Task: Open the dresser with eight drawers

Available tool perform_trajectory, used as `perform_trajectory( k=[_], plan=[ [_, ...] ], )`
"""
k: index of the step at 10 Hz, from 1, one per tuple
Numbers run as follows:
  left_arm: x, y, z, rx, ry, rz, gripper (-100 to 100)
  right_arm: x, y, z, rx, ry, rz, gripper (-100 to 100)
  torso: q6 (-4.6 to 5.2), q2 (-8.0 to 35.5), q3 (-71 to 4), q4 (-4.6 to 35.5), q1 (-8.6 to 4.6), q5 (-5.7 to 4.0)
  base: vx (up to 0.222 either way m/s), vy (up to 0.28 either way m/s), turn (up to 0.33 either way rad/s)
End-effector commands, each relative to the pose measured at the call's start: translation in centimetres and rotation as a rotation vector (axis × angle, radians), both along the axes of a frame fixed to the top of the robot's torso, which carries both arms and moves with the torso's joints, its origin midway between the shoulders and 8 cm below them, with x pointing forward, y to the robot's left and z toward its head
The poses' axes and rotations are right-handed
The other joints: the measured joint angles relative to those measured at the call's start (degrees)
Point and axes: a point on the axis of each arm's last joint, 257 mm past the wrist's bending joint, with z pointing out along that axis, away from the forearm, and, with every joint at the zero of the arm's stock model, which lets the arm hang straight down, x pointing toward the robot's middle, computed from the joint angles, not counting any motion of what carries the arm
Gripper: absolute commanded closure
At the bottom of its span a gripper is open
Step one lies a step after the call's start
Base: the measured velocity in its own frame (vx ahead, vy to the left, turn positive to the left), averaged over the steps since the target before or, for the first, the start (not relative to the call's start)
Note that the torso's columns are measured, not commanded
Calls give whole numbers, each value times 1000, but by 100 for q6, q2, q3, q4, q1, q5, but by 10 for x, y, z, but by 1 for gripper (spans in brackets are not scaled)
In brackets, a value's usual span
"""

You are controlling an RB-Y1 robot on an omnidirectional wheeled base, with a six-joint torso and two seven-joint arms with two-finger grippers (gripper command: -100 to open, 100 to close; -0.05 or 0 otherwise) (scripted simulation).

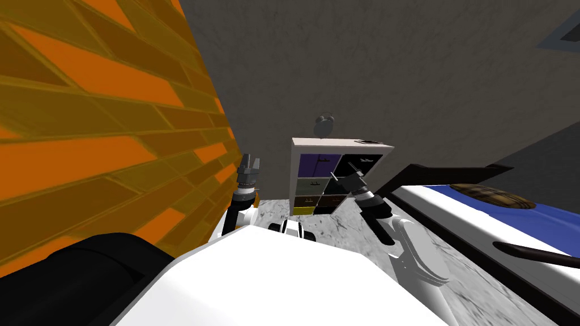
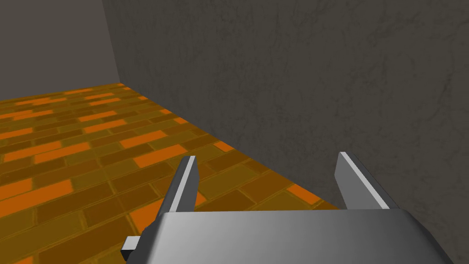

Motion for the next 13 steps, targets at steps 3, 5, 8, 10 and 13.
perform_trajectory(
  k=[3,5,8,10,13],
  plan=[
    [0,0,0,0,0,0,0,20,-17,-13,-232,-42,-117,-100,0,-1,-1,0,0,0,49,92,-71],
    [0,0,0,0,0,0,0,29,-26,-17,-336,-60,-166,-100,-2,-2,-2,-1,4,2,45,103,-78],
    [0,0,0,0,0,0,0,38,-36,-21,-451,-81,-220,-100,-1,1,1,0,-10,-2,40,76,-47],
    [0,0,0,0,0,0,0,42,-41,-23,-509,-92,-246,-100,0,2,1,0,-7,-2,24,55,-47],
    [0,0,0,0,0,0,0,43,-47,-13,-494,-90,-235,-100,-1,-9,-5,-2,1,0,55,54,-14]
  ],
)
